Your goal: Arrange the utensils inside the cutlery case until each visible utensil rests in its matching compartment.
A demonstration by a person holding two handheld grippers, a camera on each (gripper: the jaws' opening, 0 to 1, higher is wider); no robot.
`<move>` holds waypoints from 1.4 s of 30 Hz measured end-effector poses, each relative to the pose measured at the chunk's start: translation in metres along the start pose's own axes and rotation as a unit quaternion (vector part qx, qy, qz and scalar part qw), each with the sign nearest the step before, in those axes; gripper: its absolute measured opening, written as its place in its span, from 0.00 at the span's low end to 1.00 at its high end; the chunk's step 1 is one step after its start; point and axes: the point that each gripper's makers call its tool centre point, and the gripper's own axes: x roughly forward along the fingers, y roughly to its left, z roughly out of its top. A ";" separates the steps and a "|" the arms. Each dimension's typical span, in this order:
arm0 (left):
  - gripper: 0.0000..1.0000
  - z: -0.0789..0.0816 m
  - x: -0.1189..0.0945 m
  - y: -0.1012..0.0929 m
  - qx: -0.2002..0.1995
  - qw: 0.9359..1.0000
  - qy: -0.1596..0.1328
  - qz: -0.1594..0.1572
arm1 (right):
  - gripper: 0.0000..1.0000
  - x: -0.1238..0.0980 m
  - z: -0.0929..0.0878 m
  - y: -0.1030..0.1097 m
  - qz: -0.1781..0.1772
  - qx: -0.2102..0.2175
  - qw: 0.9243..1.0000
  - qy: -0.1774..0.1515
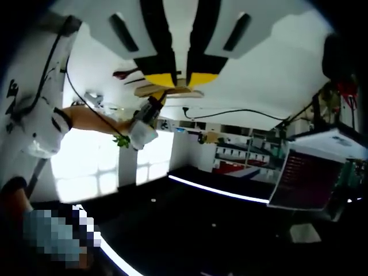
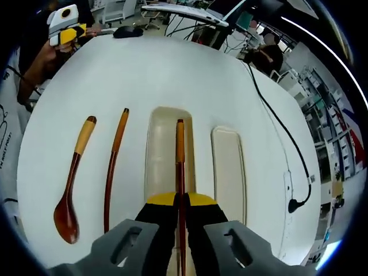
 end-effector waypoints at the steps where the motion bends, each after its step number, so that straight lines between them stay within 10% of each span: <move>1: 0.07 -0.001 0.000 0.000 -0.001 1.000 0.001 0.000 | 0.03 0.000 0.000 0.000 0.000 0.000 1.000 -0.001; 42: 0.07 -0.010 0.003 -0.012 -0.019 0.999 0.006 -0.026 | 0.03 0.002 0.002 0.000 0.016 0.072 0.997 -0.017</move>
